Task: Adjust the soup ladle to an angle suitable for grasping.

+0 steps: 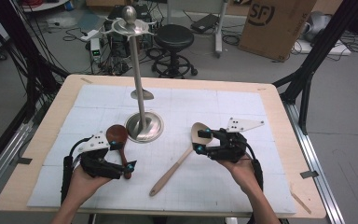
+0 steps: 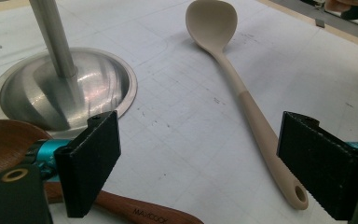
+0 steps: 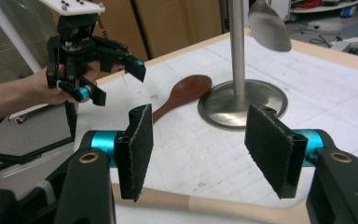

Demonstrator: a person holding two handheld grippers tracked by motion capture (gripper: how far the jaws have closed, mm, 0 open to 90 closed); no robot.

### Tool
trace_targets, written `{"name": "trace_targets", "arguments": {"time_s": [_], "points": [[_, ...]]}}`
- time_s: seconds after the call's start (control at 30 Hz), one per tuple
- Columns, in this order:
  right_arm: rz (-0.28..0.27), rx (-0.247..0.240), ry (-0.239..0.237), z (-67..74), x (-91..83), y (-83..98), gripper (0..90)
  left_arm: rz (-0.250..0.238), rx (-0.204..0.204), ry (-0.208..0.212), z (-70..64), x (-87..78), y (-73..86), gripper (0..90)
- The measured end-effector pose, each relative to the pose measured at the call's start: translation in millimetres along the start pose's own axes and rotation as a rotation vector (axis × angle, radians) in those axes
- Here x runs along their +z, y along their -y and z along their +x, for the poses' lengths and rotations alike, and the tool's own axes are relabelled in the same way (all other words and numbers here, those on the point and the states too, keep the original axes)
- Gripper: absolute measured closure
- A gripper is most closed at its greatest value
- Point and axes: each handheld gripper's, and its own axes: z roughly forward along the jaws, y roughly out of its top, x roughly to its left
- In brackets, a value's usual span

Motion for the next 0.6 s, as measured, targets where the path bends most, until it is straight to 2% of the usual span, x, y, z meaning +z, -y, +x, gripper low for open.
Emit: {"name": "trace_targets", "arguments": {"time_s": [0.27, 0.4, 0.6], "points": [[0.031, 0.010, -0.004, 1.5, 2.1, 14.1, 46.2, -0.004, 0.003, 0.001, -0.4, 1.1, 0.3, 14.0], [0.044, -0.004, -0.006, 3.7, 4.2, 18.4, 54.8, -0.001, 0.008, 0.003, -1.0, 1.5, 0.7, 13.9], [0.095, -0.014, -0.026, 4.4, 10.3, 27.8, 65.6, -0.005, 0.018, 0.003, -2.9, 2.7, 1.2, 13.9]]}}
